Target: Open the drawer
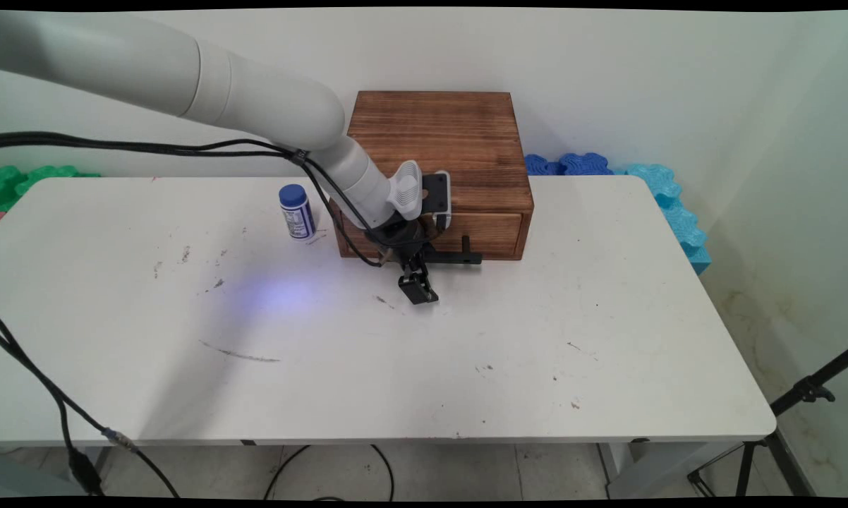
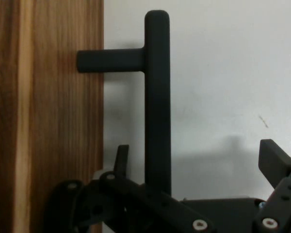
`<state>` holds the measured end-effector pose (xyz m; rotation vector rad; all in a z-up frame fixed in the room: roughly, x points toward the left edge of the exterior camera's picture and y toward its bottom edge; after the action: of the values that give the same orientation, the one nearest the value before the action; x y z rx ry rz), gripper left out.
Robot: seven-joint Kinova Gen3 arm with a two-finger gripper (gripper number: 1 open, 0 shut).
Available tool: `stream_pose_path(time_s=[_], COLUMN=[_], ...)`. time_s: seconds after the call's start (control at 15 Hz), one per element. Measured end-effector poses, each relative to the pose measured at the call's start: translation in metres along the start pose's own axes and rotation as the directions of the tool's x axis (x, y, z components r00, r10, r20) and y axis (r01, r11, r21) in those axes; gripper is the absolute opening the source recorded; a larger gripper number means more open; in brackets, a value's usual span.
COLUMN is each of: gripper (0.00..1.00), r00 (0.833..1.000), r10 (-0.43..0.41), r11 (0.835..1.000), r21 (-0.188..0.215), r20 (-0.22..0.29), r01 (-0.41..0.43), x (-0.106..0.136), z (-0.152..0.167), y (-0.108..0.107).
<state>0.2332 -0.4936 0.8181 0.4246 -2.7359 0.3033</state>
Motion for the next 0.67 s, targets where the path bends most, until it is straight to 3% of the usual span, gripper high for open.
stream_pose_path(time_s=[0.67], gripper=[1.00], r00=[1.000], r10=[0.000], r11=[1.000], r21=[-0.021], r20=[-0.004], r01=[0.000], x=[0.002], z=[-0.002], y=[0.012])
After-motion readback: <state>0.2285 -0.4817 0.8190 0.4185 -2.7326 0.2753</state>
